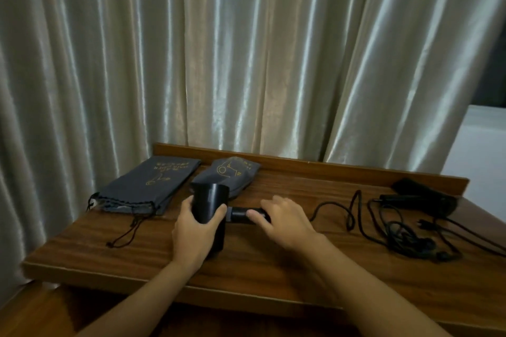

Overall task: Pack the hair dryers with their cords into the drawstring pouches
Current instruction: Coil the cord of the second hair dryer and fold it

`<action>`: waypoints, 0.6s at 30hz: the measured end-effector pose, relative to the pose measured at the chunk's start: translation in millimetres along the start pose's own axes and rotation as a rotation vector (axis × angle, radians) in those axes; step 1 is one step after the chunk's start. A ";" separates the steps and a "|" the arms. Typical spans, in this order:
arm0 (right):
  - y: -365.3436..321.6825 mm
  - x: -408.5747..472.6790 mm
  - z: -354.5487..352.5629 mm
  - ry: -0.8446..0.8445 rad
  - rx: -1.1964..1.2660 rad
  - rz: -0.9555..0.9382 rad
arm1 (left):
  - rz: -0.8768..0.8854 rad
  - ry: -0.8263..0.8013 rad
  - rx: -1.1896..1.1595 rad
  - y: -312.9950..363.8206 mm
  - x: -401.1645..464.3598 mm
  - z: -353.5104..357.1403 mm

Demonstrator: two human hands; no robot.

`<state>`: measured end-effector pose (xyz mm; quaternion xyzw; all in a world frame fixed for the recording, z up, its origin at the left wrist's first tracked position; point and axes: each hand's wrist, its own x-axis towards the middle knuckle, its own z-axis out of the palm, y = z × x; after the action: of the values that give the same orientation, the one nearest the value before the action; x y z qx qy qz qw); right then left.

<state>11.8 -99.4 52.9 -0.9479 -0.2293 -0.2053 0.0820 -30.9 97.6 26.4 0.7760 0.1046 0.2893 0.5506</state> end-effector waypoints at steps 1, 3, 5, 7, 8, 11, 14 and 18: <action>5.5 1.7 -6.1 0.041 0.001 0.017 | -0.029 0.019 -0.028 5.2 1.3 6.0; 5.4 0.1 -10.0 0.093 0.048 0.118 | -0.062 0.066 -0.038 19.0 3.7 19.5; -5.5 -2.2 -4.4 0.080 0.213 0.297 | -0.117 0.137 -0.058 32.6 2.5 33.8; -15.7 -4.9 1.6 0.131 0.320 0.468 | -0.213 0.226 -0.128 44.5 -0.6 44.2; -18.6 -5.8 2.4 0.156 0.344 0.511 | -0.231 0.247 -0.151 48.3 -2.0 48.3; -32.6 -3.3 1.8 0.117 0.601 0.563 | -0.327 0.321 -0.260 53.1 -3.2 58.4; -47.8 -5.0 0.6 0.129 0.696 0.608 | -0.427 0.381 -0.329 58.2 -3.0 64.5; -33.7 -28.3 4.3 0.139 0.638 0.368 | -0.354 0.373 -0.363 58.8 21.6 47.0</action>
<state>-25.4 -80.0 38.9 -0.8839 -0.1012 -0.1692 0.4241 4.0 48.8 76.8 0.5683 0.2836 0.3404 0.6933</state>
